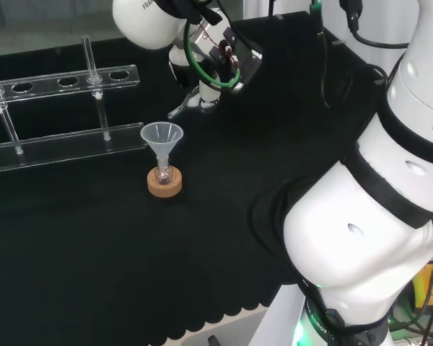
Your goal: Pour all the NaCl from the weighing funnel into the round-bottom flask.
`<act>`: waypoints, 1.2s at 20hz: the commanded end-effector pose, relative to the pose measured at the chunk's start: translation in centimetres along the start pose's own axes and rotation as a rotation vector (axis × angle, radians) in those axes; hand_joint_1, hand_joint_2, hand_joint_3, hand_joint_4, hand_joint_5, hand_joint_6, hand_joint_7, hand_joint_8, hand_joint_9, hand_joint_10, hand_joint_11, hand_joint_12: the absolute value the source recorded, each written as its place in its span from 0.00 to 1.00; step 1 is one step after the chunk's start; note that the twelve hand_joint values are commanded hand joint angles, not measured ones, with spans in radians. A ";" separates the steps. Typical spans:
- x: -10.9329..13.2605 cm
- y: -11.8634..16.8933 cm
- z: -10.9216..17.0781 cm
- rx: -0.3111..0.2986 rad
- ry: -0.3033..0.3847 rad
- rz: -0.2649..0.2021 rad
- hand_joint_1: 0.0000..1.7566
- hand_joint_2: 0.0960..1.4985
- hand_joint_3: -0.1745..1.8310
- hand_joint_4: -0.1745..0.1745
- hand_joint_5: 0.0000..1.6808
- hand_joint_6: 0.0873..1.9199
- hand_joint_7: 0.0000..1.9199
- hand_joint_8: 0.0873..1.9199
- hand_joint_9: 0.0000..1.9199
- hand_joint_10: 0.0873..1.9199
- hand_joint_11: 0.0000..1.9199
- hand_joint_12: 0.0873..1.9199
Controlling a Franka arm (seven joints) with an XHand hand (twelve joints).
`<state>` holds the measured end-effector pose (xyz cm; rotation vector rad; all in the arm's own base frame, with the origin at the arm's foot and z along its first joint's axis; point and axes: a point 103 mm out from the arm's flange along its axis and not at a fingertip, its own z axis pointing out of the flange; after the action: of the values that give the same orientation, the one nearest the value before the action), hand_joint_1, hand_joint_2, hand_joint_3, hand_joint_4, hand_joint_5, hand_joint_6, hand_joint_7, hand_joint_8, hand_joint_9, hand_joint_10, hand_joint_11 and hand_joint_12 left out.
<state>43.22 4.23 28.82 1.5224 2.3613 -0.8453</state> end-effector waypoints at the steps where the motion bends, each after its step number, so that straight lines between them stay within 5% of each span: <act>1: -0.1 -0.1 -0.3 0.002 -0.022 -0.011 0.64 0.35 0.45 1.00 0.79 0.27 0.87 0.07 0.67 0.02 0.00 0.73; 24: -0.7 1.6 -1.2 0.049 -0.098 -0.062 0.64 0.35 0.46 1.00 0.80 0.27 0.88 0.06 0.68 0.02 0.00 0.73</act>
<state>44.88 4.60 29.64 1.4208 2.3407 -0.9581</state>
